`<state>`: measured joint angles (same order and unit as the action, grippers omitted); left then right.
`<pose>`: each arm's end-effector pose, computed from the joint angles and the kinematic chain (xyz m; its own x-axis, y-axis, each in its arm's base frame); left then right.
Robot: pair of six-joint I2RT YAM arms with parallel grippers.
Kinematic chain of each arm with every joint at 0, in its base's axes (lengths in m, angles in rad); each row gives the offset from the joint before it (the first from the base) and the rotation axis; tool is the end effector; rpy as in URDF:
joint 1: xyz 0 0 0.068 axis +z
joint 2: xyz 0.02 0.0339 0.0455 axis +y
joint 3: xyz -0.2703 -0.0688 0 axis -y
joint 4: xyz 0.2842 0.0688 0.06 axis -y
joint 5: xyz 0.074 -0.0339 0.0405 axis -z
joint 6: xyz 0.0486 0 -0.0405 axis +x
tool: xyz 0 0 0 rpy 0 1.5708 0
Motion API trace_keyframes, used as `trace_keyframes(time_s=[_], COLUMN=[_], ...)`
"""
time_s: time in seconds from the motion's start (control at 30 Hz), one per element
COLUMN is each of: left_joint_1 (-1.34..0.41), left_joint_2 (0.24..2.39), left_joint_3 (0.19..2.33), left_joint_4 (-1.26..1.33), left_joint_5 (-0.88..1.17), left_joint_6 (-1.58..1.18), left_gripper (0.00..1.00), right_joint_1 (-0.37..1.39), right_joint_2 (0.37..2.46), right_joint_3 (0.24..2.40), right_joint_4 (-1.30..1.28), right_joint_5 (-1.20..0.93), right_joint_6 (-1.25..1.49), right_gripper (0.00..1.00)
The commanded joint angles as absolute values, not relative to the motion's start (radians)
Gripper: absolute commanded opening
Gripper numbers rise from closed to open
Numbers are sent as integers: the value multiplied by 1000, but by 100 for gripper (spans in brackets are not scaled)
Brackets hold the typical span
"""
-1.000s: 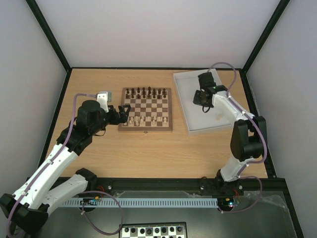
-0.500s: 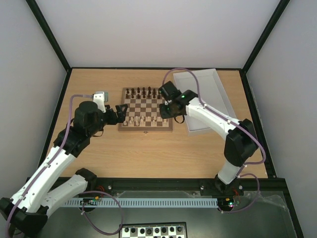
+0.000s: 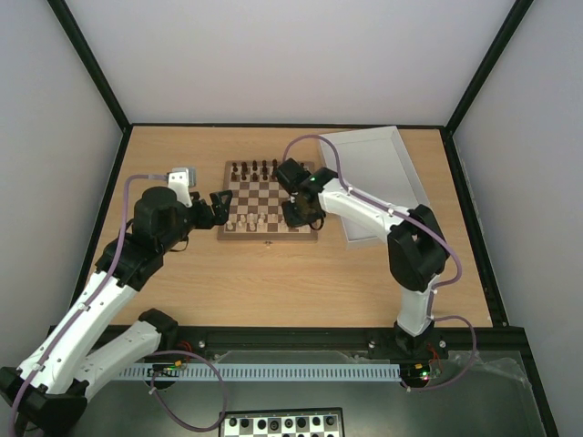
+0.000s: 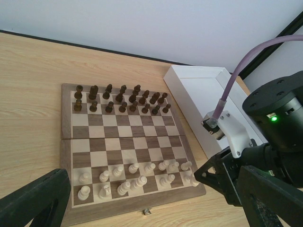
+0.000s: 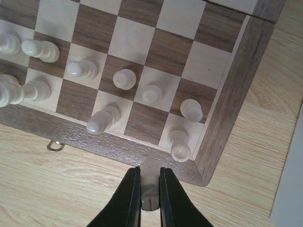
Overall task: Set up the chess pieces on the board
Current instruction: Place the chess piece on the chessboard.
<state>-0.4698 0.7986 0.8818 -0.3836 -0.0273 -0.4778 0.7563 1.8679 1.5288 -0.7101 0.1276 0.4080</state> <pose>0.2028 -0.1015 0.3543 -0.4317 -0.2963 -0.8520 0.2599 0.8636 -0.4321 0.3301 0.3029 0.2281 -0.8307 -0.2426 -0.5011 -0.3322 0.9383 0.0964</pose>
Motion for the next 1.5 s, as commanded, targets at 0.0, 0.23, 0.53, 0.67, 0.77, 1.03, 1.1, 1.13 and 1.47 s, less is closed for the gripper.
trace_keyframes(time_s=[0.0,0.23,0.53,0.67,0.77,1.03,1.1,1.13,1.47], left_joint_1=[-465,-465,-465,-465,-465,-465,-465,-465,-465], left_joint_2=[791,794,795,794,795,790,788,788,787], left_joint_3=[902,897,898,901,900,900,900,900,902], left_joint_4=[-397,-392,-395,-397,-399,-403,-404,-406,-408], left_joint_5=[-34,-34,-40,-42,-44,-48,-49,-50,-52], left_joint_6=[-476,-475,-474,-472,-474,-473,-474,-474,-472], left_gripper=[100,99,99,99,99,100,100,100,99], right_joint_1=[774,792,797,796,797,798,797,797,797], right_joint_2=[1902,1941,1977,1993,1996,2009,2013,2014,2017], right_joint_3=[1561,1562,1568,1573,1574,1577,1577,1575,1570], right_joint_4=[-771,-738,-699,-681,-668,-650,-650,-648,-645], right_joint_5=[138,139,168,176,184,196,200,201,218], right_joint_6=[402,409,417,419,422,422,423,423,423], right_gripper=[1,1,1,1,1,2,2,2,9])
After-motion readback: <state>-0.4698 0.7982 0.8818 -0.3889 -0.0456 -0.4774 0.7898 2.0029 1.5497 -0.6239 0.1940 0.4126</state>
